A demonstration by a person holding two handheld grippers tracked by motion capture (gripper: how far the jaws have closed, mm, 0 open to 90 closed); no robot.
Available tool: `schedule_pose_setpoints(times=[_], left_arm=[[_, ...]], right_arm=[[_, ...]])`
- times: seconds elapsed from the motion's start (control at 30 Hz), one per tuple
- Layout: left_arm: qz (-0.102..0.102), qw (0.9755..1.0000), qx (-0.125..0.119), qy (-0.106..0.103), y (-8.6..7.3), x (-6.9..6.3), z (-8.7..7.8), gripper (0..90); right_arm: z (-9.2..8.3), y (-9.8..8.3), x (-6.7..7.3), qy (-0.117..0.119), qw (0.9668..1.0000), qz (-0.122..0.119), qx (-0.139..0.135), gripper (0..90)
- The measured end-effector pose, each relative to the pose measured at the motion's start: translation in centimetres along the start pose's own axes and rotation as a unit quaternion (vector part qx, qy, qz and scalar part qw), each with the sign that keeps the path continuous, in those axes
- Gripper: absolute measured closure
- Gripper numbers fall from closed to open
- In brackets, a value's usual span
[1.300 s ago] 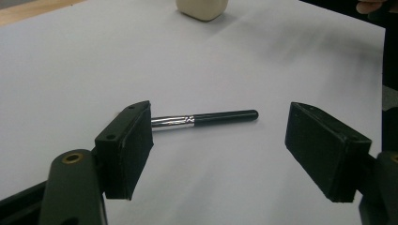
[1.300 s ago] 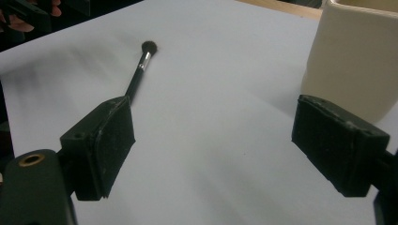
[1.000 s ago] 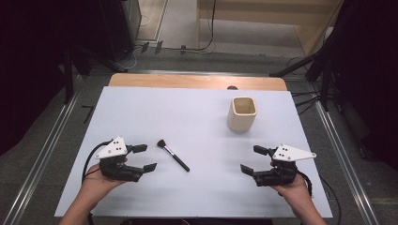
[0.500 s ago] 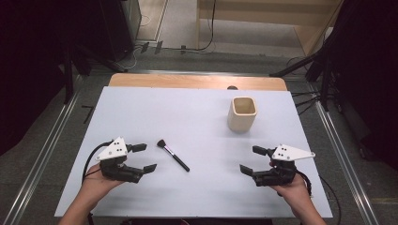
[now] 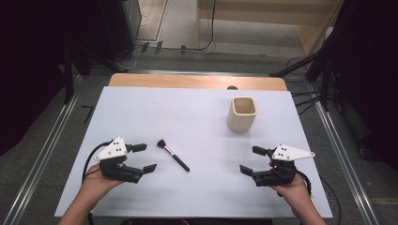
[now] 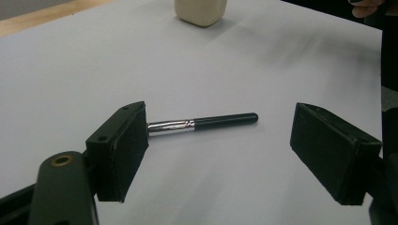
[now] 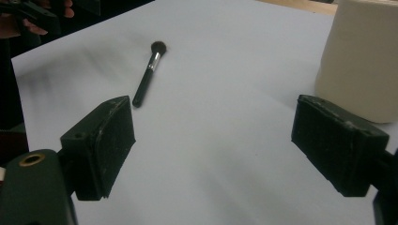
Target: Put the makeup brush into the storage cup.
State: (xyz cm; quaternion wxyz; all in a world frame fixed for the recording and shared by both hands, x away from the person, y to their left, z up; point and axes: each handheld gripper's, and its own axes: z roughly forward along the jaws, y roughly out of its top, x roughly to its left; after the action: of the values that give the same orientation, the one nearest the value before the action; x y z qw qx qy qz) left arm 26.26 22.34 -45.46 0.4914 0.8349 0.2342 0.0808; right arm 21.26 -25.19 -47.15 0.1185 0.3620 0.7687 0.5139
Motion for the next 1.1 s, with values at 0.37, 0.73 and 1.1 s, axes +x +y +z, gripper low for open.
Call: schedule_pose_setpoints(times=[0.37, 0.73, 1.1], left_arm=[[-0.005, 1.0000, -0.002, -0.001, 0.00, 0.06, -0.04, 20.2], [-0.008, 1.0000, -0.002, -0.001, 0.00, 0.10, -0.05, 20.1], [-0.013, 0.9999, -0.007, 0.002, 0.05, 0.51, 0.16, 20.2]], right_arm=[[0.12, -0.03, -0.02, 0.001, 1.0000, 0.003, 0.003, 14.7], [0.17, -0.05, 0.03, 0.003, 1.0000, 0.004, 0.005, 14.7], [0.19, -0.09, 0.00, 0.004, 0.9999, 0.006, 0.007, 14.7]])
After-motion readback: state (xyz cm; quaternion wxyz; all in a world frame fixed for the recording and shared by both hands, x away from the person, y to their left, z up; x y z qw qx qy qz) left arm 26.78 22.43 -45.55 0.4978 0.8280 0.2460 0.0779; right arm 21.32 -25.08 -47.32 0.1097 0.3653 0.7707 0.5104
